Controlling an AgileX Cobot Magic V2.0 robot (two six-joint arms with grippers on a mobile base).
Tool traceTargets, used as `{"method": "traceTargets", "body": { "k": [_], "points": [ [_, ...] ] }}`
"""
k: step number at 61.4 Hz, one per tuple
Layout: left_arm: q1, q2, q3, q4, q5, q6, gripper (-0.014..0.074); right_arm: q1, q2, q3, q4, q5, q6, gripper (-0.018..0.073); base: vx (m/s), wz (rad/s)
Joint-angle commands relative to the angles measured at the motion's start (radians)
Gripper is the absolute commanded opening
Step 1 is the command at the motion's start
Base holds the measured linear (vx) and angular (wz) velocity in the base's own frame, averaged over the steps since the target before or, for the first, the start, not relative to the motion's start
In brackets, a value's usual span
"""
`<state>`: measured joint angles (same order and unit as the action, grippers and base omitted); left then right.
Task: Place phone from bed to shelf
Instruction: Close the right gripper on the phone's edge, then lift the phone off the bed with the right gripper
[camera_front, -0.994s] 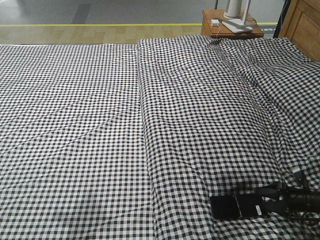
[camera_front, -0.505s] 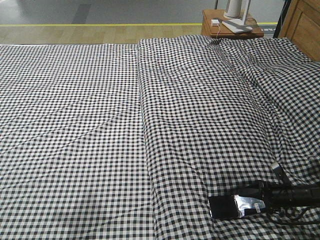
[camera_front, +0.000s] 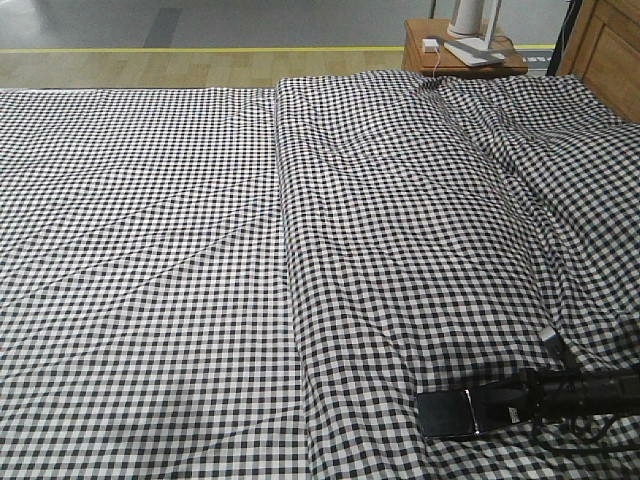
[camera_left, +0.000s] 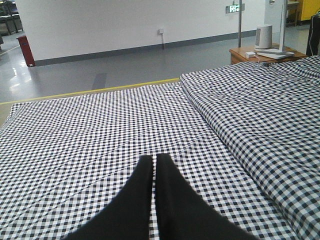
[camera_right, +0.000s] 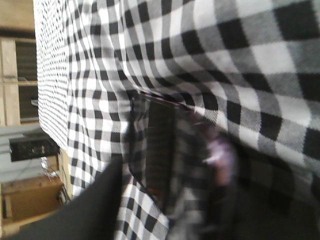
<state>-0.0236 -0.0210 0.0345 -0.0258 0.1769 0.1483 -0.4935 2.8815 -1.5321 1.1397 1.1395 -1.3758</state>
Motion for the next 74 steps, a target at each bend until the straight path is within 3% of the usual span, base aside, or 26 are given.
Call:
{"method": "traceTargets", "body": {
  "k": [1,5,37,69,74],
  "points": [
    [0.001,-0.006,-0.023,-0.009,-0.072,-0.006,0.0001,0.001,-0.055,-0.011,0.011,0.085,-0.024,0.0078,0.0,0.0],
    [0.001,-0.006,-0.023,-0.009,-0.072,-0.006,0.0001,0.001,-0.055,-0.011,0.011,0.087,-0.028,-0.0017,0.0,0.0],
    [0.001,-0.006,-0.023,-0.009,-0.072,-0.006,0.0001,0.001,-0.103,-0.011,0.039,0.148,-0.052,-0.0009,0.0,0.0],
    [0.001,-0.006,-0.023,-0.009,-0.072,-0.006,0.0001,0.004,-0.345,-0.001,0.046,0.149,0.08,-0.0008,0.0,0.0],
    [0.001,-0.006,-0.023,-0.009,-0.072,-0.006,0.0001,0.009,-0.397,0.034,0.06,0.149,0.06,-0.0006,0.0,0.0]
  ]
}}
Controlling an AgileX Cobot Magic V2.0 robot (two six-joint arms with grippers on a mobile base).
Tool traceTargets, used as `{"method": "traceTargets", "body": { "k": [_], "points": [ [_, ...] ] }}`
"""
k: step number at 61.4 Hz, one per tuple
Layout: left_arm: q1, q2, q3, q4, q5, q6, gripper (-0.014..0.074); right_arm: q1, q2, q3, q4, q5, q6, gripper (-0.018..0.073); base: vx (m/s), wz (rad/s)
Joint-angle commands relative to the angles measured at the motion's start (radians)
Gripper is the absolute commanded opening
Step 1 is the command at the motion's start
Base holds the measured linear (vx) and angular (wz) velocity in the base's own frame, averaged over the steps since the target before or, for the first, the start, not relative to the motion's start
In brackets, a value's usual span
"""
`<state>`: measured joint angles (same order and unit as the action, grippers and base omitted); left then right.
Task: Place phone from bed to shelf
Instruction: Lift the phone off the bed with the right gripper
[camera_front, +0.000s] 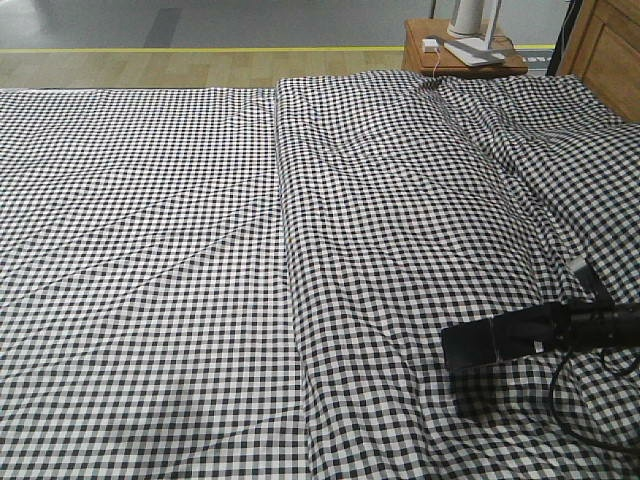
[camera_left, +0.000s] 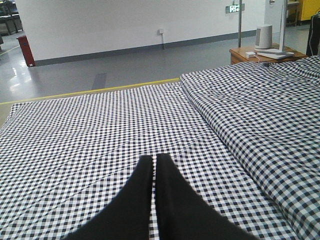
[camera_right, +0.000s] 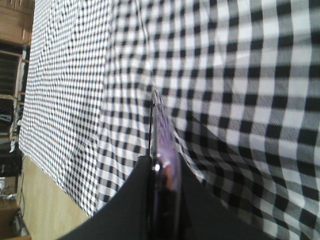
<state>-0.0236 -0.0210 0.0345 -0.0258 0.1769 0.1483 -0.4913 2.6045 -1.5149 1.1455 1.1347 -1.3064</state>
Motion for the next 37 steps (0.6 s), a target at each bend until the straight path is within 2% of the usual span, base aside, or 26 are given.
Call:
{"method": "traceTargets", "body": {
  "k": [1,8,26,37],
  "points": [
    [0.001,-0.006,-0.023,-0.009,-0.072,-0.006,0.0001,0.01,-0.133,0.024,0.056,0.154,-0.019,-0.0006,0.0,0.0],
    [0.001,-0.006,-0.023,-0.009,-0.072,-0.006,0.0001,0.03,-0.207,0.09,0.059,0.154,-0.071,-0.0005,0.0,0.0],
    [0.001,-0.006,-0.023,-0.009,-0.072,-0.006,0.0001,0.103,-0.427,0.204,0.072,0.154,-0.071,-0.0003,0.0,0.0],
    [0.001,-0.006,-0.023,-0.009,-0.072,-0.006,0.0001,0.177,-0.586,0.245,0.073,0.153,-0.06,-0.0003,0.0,0.0]
  ]
}}
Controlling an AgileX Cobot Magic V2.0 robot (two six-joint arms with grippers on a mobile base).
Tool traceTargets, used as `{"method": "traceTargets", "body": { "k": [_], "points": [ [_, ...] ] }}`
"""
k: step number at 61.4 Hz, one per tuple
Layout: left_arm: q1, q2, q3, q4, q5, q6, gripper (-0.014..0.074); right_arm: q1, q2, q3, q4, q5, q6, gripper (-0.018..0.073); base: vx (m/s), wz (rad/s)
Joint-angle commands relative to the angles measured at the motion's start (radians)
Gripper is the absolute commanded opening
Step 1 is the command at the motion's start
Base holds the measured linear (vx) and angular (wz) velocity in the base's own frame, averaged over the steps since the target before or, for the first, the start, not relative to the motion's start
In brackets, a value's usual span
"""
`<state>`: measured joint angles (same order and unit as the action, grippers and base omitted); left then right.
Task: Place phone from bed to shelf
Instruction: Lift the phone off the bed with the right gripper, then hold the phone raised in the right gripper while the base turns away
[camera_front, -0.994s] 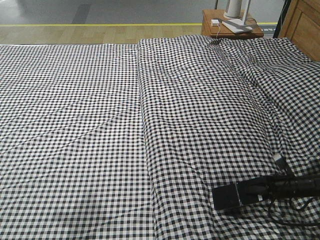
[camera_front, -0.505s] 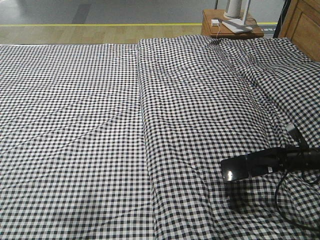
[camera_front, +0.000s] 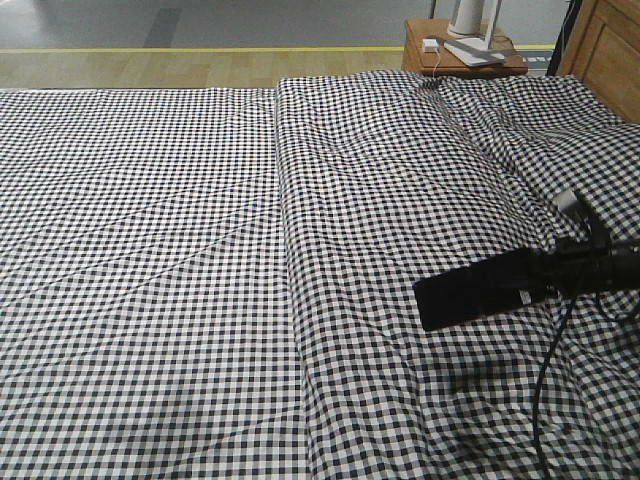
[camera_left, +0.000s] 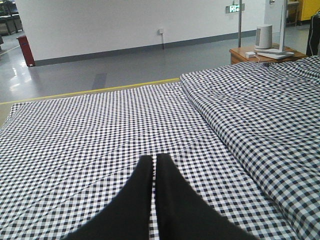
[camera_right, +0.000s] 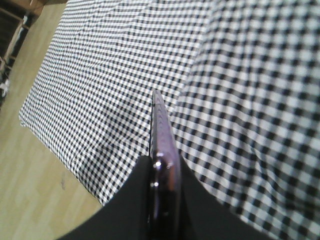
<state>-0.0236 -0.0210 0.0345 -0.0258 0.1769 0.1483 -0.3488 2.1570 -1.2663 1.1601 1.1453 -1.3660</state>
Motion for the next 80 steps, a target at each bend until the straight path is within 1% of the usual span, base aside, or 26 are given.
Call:
{"method": "traceTargets", "body": {
  "k": [1,17,35,40,47,51,64,80],
  "points": [
    [0.001,-0.006,-0.023,-0.009,-0.072,-0.006,0.0001,0.041,-0.154,-0.004,0.058,0.142,0.001,-0.0003,0.0,0.0],
    [0.001,-0.006,-0.023,-0.009,-0.072,-0.006,0.0001,0.19,-0.354,-0.004,0.058,0.142,0.049,-0.0003,0.0,0.0],
    [0.001,-0.006,-0.023,-0.009,-0.072,-0.006,0.0001,0.372,-0.517,-0.004,0.049,0.142,0.106,-0.0003,0.0,0.0],
    [0.001,-0.006,-0.023,-0.009,-0.072,-0.006,0.0001,0.42,-0.557,-0.004,0.028,0.142,0.121,-0.0003,0.0,0.0],
    [0.001,-0.006,-0.023,-0.009,-0.072,-0.006,0.0001,0.493,-0.619,-0.004,-0.029,0.142,0.162,-0.0003,0.0,0.0],
    [0.001,-0.006,-0.023,-0.009,-0.072,-0.006,0.0001,0.525,-0.654,-0.004,-0.047,0.142,0.177,-0.0003,0.0,0.0],
    [0.001,-0.006,-0.023,-0.009,-0.072,-0.006,0.0001,0.608,-0.756,-0.004,-0.059,0.142,0.233,-0.0003,0.0,0.0],
    [0.001,-0.006,-0.023,-0.009,-0.072,-0.006,0.0001,0.706,-0.826,-0.004,-0.102,0.141,0.272,-0.0003,0.0,0.0]
  ]
}}
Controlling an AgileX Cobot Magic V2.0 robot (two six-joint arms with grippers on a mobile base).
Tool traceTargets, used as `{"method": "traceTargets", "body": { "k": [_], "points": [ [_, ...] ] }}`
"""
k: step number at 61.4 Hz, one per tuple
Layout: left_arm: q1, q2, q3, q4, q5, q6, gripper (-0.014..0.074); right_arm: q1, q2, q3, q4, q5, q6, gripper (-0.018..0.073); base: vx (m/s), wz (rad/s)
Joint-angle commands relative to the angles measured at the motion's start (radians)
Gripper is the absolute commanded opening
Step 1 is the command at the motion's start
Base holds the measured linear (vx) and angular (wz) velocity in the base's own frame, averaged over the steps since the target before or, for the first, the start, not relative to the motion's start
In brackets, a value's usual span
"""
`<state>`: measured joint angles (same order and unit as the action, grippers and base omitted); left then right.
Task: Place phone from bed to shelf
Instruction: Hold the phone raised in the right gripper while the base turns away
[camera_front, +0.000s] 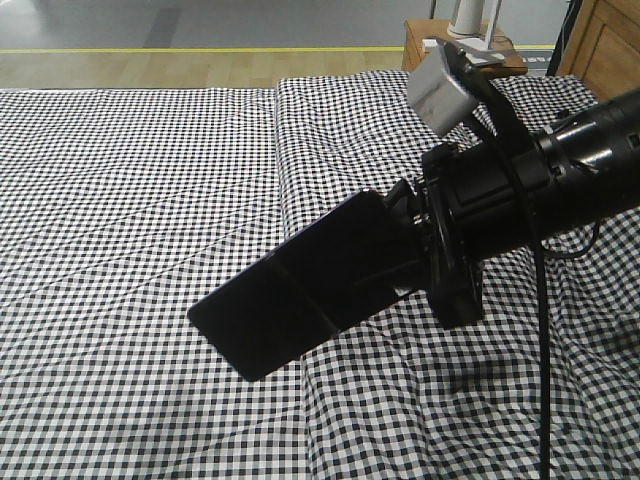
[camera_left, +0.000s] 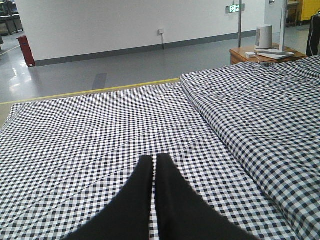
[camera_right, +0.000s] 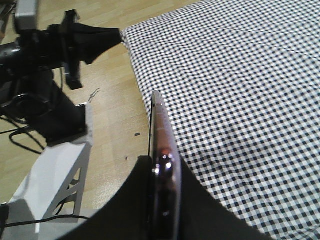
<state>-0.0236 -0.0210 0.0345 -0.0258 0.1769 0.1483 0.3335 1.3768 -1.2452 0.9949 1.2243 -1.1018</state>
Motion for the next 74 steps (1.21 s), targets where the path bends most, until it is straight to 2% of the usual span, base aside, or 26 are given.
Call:
{"method": "traceTargets", "body": {
  "k": [1,17,74],
  "points": [
    [0.001,-0.006,-0.023,-0.009,-0.072,-0.006,0.0001,0.028,-0.049,-0.025,0.062,0.062,0.008,-0.0003,0.0,0.0],
    [0.001,-0.006,-0.023,-0.009,-0.072,-0.006,0.0001,0.036,-0.059,-0.025,0.066,0.061,0.05,-0.0003,0.0,0.0],
    [0.001,-0.006,-0.023,-0.009,-0.072,-0.006,0.0001,0.036,-0.059,-0.025,0.065,0.061,0.05,-0.0003,0.0,0.0]
  ]
}}
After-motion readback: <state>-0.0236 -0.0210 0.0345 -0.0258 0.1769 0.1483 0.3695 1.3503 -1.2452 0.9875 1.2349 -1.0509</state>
